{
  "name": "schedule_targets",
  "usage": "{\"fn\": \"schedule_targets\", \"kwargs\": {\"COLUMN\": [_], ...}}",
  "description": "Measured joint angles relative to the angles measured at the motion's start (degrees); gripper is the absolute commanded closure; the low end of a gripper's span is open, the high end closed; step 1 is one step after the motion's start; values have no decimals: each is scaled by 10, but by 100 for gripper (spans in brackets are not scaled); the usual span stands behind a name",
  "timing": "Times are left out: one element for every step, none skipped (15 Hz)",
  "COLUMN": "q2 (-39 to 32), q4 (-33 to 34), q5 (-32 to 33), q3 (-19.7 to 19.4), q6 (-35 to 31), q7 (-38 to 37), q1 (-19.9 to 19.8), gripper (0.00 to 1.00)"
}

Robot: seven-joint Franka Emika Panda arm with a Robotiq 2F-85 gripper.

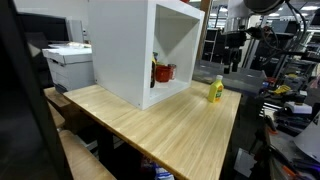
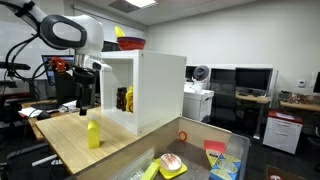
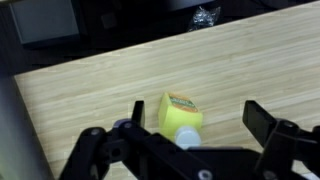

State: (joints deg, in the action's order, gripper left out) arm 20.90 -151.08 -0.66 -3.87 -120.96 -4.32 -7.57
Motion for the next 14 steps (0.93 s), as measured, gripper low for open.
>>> {"fn": "schedule_targets", "kwargs": {"q2": [1,3,7,14,20,29,38,42,42,42,41,41,42,42], "q4": [-3,-9,-19,-33,-45,-62,-83,-92,-91,-88,-85,-82,-79,-76], "q5": [-3,-4,-4,-3,2,12,25,36,45,54,61,64,65,65], "q3": [0,0,0,1,3,6,10,13,16,19,21,22,24,26], "q6": [0,-3,-11,-25,-40,-65,-94,-115,-131,-148,-162,-174,-186,-187], "q7": [-4,-4,-4,-4,-4,-4,-4,-4,-4,-4,-4,-7,-10,-18], "q1": [3,5,7,10,11,11,11,11,11,11,10,9,8,8], "gripper": [0,0,0,0,0,0,0,0,0,0,0,0,0,0]}}
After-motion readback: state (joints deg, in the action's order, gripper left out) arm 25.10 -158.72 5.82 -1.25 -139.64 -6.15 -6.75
